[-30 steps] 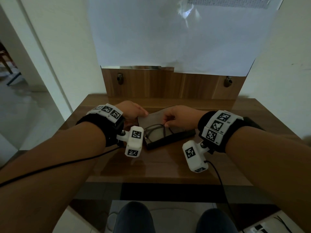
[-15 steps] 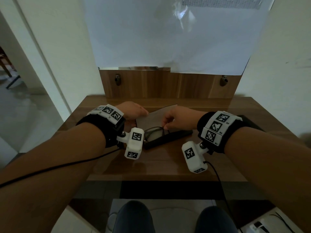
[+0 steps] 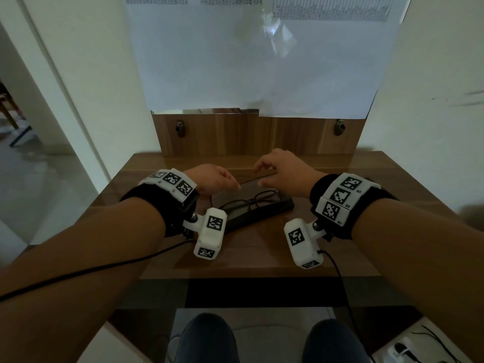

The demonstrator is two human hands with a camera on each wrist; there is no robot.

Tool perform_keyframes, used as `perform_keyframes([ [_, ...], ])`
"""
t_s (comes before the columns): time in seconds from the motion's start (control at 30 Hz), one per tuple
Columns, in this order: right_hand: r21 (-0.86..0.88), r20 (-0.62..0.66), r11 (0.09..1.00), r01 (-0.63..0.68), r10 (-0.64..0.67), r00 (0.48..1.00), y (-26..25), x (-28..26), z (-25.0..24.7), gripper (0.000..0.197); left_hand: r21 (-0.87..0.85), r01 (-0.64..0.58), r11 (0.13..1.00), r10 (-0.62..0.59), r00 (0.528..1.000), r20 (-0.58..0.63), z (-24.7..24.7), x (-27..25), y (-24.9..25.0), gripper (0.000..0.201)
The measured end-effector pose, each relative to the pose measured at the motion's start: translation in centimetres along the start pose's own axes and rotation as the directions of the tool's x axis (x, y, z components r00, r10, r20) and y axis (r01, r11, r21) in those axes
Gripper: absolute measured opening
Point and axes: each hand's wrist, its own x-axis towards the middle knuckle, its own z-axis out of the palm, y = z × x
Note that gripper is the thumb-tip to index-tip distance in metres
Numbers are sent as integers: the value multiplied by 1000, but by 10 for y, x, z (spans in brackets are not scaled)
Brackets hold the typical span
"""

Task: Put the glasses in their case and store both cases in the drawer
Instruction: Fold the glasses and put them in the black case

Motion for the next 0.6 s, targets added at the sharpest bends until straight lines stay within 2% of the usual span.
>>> perform_keyframes([
  [0.17, -28, 124, 998, -50, 53, 991, 0, -7, 3, 30, 18, -25, 1000, 24, 998, 63, 4, -4, 0, 18],
  [0.3, -25, 141, 997, -66, 69, 988, -2, -12, 5, 25, 79, -31, 996, 23, 994, 106, 11, -10, 3, 22],
  [0.6, -47, 156, 995, -83, 90, 984, -2, -24, 12, 30, 232, -62, 971, 42, 995, 89, 26, -19, 2, 40],
])
